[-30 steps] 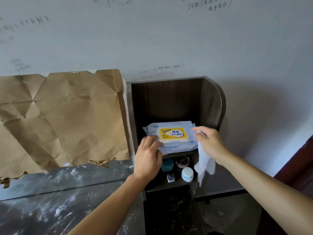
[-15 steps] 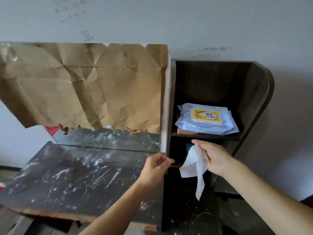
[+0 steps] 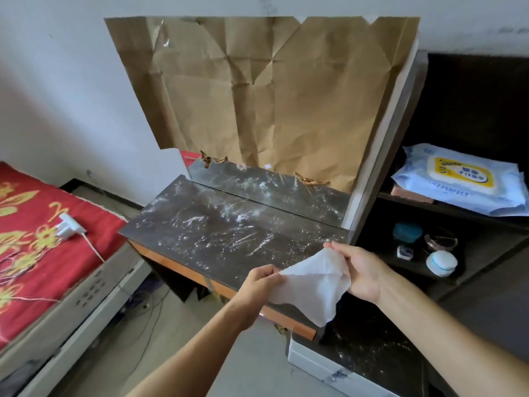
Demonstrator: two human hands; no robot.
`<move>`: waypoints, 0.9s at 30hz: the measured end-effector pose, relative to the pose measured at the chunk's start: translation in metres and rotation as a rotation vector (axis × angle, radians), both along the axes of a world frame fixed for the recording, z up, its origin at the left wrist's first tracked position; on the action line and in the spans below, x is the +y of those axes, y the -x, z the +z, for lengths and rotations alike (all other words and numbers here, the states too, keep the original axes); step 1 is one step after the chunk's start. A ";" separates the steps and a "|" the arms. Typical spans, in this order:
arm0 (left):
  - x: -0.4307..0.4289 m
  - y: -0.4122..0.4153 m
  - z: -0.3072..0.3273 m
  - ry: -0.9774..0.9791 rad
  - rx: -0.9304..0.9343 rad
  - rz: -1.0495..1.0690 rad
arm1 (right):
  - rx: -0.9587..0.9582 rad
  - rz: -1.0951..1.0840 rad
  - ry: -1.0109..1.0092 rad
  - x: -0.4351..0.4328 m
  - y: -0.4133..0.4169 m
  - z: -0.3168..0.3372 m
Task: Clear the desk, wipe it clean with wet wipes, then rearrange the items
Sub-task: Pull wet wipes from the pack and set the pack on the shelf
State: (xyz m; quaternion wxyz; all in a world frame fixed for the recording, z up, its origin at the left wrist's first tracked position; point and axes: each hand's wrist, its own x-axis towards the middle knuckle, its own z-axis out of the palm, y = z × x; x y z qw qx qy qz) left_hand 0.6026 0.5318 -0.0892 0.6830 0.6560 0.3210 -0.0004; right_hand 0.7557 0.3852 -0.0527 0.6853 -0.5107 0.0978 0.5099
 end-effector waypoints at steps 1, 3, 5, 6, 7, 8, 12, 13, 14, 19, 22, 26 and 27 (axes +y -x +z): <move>0.011 0.007 0.002 0.042 -0.013 0.072 | -0.003 0.070 -0.014 0.007 0.005 0.000; 0.039 0.021 0.006 0.096 -0.021 0.185 | -0.016 0.180 -0.078 0.024 0.014 -0.007; 0.069 0.035 0.008 0.116 -0.022 0.246 | -0.090 0.242 -0.050 0.049 0.025 -0.016; 0.085 0.043 0.009 0.112 -0.027 0.262 | -0.181 0.293 0.007 0.065 0.035 -0.020; 0.101 0.052 0.010 0.101 -0.039 0.275 | -0.292 0.349 0.077 0.083 0.046 -0.025; 0.118 0.060 0.011 0.082 -0.039 0.293 | -0.397 0.386 0.137 0.102 0.059 -0.028; 0.187 0.093 0.014 0.015 -0.006 0.359 | -0.518 0.391 0.207 0.185 0.095 -0.048; 0.204 0.102 0.015 0.000 0.003 0.368 | -0.467 0.373 0.204 0.204 0.102 -0.052; 0.219 0.109 0.016 -0.007 0.015 0.382 | -0.403 0.342 0.211 0.223 0.109 -0.056; 0.273 0.142 0.010 0.047 0.076 0.412 | -0.105 0.337 0.127 0.290 0.143 -0.069; 0.304 0.149 0.002 0.084 0.120 0.430 | -0.170 0.469 0.102 0.317 0.151 -0.076; 0.345 0.145 -0.008 0.227 0.156 0.486 | -0.265 0.422 0.230 0.356 0.145 -0.101; 0.355 0.142 -0.010 0.259 0.164 0.483 | -0.225 0.377 0.246 0.368 0.141 -0.106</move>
